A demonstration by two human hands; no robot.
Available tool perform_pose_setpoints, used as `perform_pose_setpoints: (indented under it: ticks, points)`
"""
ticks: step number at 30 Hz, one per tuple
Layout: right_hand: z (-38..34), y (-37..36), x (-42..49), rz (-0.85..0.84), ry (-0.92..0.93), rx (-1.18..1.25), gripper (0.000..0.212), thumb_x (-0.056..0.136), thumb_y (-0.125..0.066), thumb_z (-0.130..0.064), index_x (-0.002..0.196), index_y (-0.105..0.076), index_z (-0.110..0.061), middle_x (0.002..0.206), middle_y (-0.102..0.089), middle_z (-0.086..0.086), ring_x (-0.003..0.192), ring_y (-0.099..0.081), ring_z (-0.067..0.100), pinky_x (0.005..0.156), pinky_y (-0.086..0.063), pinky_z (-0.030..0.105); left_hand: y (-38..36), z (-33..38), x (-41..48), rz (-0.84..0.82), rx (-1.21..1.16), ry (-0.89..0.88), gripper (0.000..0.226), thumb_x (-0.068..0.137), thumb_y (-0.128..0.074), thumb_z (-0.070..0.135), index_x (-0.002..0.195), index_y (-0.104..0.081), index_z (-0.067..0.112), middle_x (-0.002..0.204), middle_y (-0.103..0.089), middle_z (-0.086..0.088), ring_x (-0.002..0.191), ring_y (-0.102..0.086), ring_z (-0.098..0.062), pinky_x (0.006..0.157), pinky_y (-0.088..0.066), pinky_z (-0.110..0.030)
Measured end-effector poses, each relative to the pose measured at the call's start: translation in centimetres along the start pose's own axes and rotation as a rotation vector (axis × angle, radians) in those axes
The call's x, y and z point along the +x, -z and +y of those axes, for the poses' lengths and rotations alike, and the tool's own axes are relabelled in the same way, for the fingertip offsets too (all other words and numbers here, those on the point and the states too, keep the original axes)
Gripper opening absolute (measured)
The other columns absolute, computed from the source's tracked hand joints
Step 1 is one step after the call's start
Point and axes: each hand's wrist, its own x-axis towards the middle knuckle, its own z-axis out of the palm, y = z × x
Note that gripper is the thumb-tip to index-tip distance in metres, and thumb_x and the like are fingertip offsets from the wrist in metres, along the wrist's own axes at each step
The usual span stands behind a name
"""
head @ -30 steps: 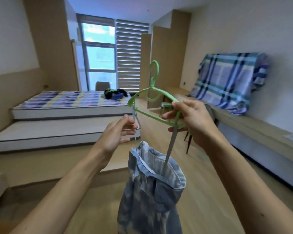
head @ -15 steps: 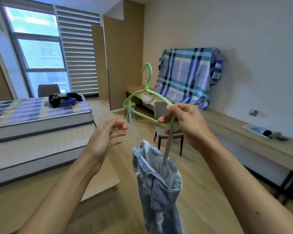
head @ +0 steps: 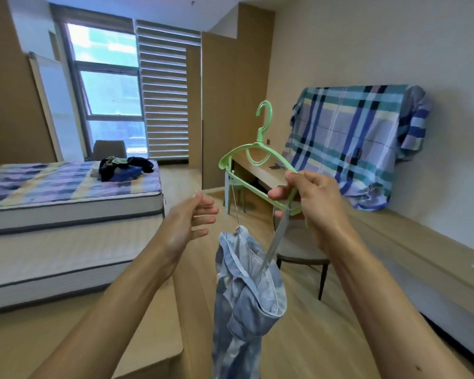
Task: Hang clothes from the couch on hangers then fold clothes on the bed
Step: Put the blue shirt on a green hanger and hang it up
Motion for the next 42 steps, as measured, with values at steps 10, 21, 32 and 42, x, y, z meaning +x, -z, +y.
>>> perform_pose_setpoints:
  ticks: [10,21,32,42]
  points:
    - [7.3,-3.5,23.2,-0.031,-0.028,0.054,0.019,0.104,-0.056,-0.025,0.096,-0.065,-0.010,0.078,-0.077,0.009,0.086,-0.075,0.022,0.073,-0.064,0.046,-3.3,-3.7,21.3,0.117,0.006,0.030,0.043,0.107,-0.036,0.044,0.115,-0.068,0.017,0.112,-0.075,-0.002,0.108,-0.069,-0.020,0.094,-0.054,-0.038]
    - [16.2,-13.8,51.4,-0.142,-0.019,0.057,0.020,0.104,-0.054,-0.023,0.097,-0.066,-0.008,0.079,-0.077,0.010,0.078,-0.073,0.018,0.073,-0.063,0.050,-0.9,-7.7,51.6,0.138,0.015,0.001,0.038,0.108,-0.038,0.037,0.119,-0.066,0.013,0.118,-0.072,-0.007,0.114,-0.066,-0.026,0.101,-0.049,-0.043]
    - [25.7,-25.1,78.5,-0.192,0.015,0.019,0.027,0.104,-0.055,-0.027,0.093,-0.068,-0.006,0.072,-0.076,0.004,0.079,-0.073,0.018,0.080,-0.055,0.041,0.5,-11.8,80.4,0.144,0.047,-0.001,0.033,0.106,-0.044,0.034,0.115,-0.068,0.012,0.113,-0.074,-0.007,0.111,-0.067,-0.026,0.089,-0.052,-0.033]
    - [33.7,-38.5,104.8,-0.308,0.068,-0.032,0.028,0.103,-0.055,-0.028,0.090,-0.071,-0.009,0.069,-0.075,0.002,0.066,-0.070,0.009,0.083,-0.059,0.043,5.5,-14.1,107.4,0.246,0.060,0.013,0.034,0.104,-0.047,0.033,0.115,-0.069,0.010,0.110,-0.075,-0.005,0.107,-0.069,-0.023,0.091,-0.052,-0.033]
